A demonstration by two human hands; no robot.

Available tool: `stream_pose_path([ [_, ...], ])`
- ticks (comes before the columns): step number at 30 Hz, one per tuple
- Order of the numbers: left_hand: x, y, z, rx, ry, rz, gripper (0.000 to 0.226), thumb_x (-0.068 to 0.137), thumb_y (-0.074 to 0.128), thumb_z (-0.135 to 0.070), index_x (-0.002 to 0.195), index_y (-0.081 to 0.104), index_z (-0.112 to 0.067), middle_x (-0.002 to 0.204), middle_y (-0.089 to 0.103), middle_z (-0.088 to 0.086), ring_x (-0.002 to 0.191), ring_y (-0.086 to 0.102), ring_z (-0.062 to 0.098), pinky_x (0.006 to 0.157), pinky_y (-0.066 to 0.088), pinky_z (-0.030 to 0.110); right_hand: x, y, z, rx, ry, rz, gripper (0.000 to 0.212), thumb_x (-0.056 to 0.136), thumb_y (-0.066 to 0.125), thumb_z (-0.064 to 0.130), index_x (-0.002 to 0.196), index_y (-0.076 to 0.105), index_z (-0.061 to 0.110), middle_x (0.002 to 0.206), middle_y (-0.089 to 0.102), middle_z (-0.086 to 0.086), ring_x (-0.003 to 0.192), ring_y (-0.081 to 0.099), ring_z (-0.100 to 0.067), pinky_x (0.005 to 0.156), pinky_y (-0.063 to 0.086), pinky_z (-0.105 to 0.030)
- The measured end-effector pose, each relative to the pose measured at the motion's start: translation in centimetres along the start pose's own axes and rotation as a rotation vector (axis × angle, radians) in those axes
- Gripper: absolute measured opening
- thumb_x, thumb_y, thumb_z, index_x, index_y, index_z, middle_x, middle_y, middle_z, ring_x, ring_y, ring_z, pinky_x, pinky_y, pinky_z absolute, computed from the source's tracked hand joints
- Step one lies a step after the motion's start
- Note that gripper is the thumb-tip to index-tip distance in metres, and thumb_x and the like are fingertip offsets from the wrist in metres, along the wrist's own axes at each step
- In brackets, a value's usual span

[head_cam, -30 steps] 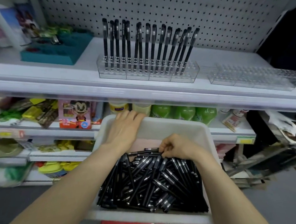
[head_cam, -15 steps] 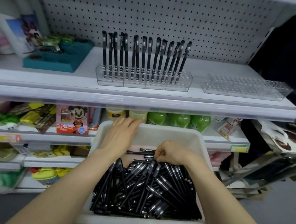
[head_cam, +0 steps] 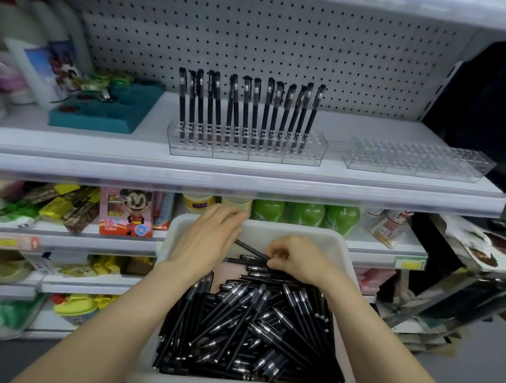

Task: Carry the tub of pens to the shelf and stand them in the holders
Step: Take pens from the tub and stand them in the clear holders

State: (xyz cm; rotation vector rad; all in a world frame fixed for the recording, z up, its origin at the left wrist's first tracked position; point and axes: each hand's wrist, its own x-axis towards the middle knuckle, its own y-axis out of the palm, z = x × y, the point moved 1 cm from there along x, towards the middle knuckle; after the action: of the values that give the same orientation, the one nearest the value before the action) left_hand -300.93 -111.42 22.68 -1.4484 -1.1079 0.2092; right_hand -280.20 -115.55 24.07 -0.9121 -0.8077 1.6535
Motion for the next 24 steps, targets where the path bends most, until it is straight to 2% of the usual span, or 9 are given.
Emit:
stream_pose_path([
  [3, 0.6, -0.8, -1.2, 0.058, 0.146, 0.019, 0.043, 0.098, 0.039, -0.043, 0.121, 0.065, -0.018, 0.112, 0.063, -0.001, 0.106, 0.053, 0.019, 0.090, 0.046, 0.033, -0.3, -1.9, 1.1, 0.101, -0.086, -0.092, 0.011, 0.091, 0.066, 0.021, 0.098, 0.073, 0.018, 0.089, 0.071, 0.003, 0.081, 0.060, -0.014, 0.074, 0.044, -0.024],
  [5, 1.0, -0.8, -1.5, 0.078, 0.176, 0.020, 0.037, 0.097, 0.041, -0.042, 0.110, 0.068, -0.020, 0.098, 0.064, -0.004, 0.094, 0.055, 0.018, 0.083, 0.047, 0.032, -0.5, -3.2, 1.5, 0.200, -0.103, -0.167, 0.009, 0.090, 0.068, 0.022, 0.097, 0.074, 0.021, 0.089, 0.071, 0.006, 0.083, 0.062, -0.010, 0.078, 0.047, -0.022],
  [8, 1.7, -1.0, -2.0, -0.003, 0.081, 0.008, 0.033, 0.096, 0.043, -0.040, 0.105, 0.069, -0.020, 0.092, 0.066, -0.004, 0.087, 0.057, 0.018, 0.073, 0.046, 0.031, -0.9, -5.5, 1.9, 0.480, -0.082, -0.361, 0.018, 0.079, 0.079, 0.015, 0.095, 0.072, 0.020, 0.082, 0.070, 0.007, 0.078, 0.064, -0.008, 0.079, 0.052, -0.025],
  [10, 2.5, -1.4, -2.7, -0.084, -0.006, -0.006, 0.041, 0.096, 0.038, -0.043, 0.107, 0.069, -0.019, 0.097, 0.068, -0.005, 0.090, 0.058, 0.018, 0.073, 0.048, 0.032, -1.1, -6.5, 2.5, 0.784, -0.073, -0.433, 0.025, 0.076, 0.081, 0.005, 0.096, 0.069, 0.013, 0.081, 0.069, 0.002, 0.075, 0.065, -0.011, 0.074, 0.055, -0.024],
  [12, 3.7, -1.8, -3.6, -0.145, -0.067, -0.024, 0.036, 0.099, 0.042, -0.039, 0.112, 0.068, -0.018, 0.104, 0.069, -0.004, 0.096, 0.059, 0.018, 0.077, 0.047, 0.034, -0.9, -6.7, 3.3, 0.947, -0.076, -0.472, 0.024, 0.076, 0.079, 0.001, 0.095, 0.068, 0.011, 0.081, 0.071, 0.002, 0.078, 0.066, -0.011, 0.076, 0.055, -0.022],
  [15, 5.9, -2.5, -4.4, -0.146, -0.072, -0.039, 0.029, 0.099, 0.047, -0.034, 0.116, 0.066, -0.019, 0.105, 0.066, -0.005, 0.098, 0.056, 0.017, 0.078, 0.044, 0.032, -0.3, -7.2, 4.0, 0.995, -0.082, -0.545, 0.015, 0.081, 0.075, 0.001, 0.090, 0.070, 0.012, 0.081, 0.072, -0.003, 0.079, 0.067, -0.014, 0.080, 0.056, -0.030],
  [17, 7.3, -3.2, -4.6, -0.114, -0.029, -0.090, 0.031, 0.097, 0.046, -0.033, 0.116, 0.066, -0.018, 0.106, 0.065, -0.004, 0.099, 0.053, 0.017, 0.080, 0.046, 0.031, 0.0, -8.8, 3.9, 1.001, -0.089, -0.627, 0.011, 0.084, 0.072, 0.002, 0.091, 0.070, 0.011, 0.082, 0.071, -0.007, 0.078, 0.066, -0.015, 0.075, 0.057, -0.030],
  [20, 9.9, -4.5, -4.2, 0.018, -0.015, -0.175, 0.039, 0.095, 0.049, -0.029, 0.130, 0.060, -0.016, 0.127, 0.059, 0.003, 0.119, 0.049, 0.021, 0.096, 0.043, 0.035, 0.4, -13.3, 3.1, 0.931, -0.105, -0.826, 0.008, 0.089, 0.068, 0.006, 0.094, 0.068, 0.012, 0.084, 0.070, -0.006, 0.076, 0.067, -0.015, 0.068, 0.056, -0.026],
  [24, 12.9, -5.3, -2.9, 0.179, -0.049, -0.147, 0.047, 0.096, 0.053, -0.031, 0.142, 0.047, -0.021, 0.143, 0.046, 0.005, 0.134, 0.038, 0.026, 0.113, 0.030, 0.042, 2.1, -18.9, 1.5, 0.707, -0.084, -1.041, 0.007, 0.093, 0.063, 0.015, 0.090, 0.066, 0.021, 0.077, 0.070, 0.003, 0.065, 0.066, -0.009, 0.072, 0.059, -0.038],
])
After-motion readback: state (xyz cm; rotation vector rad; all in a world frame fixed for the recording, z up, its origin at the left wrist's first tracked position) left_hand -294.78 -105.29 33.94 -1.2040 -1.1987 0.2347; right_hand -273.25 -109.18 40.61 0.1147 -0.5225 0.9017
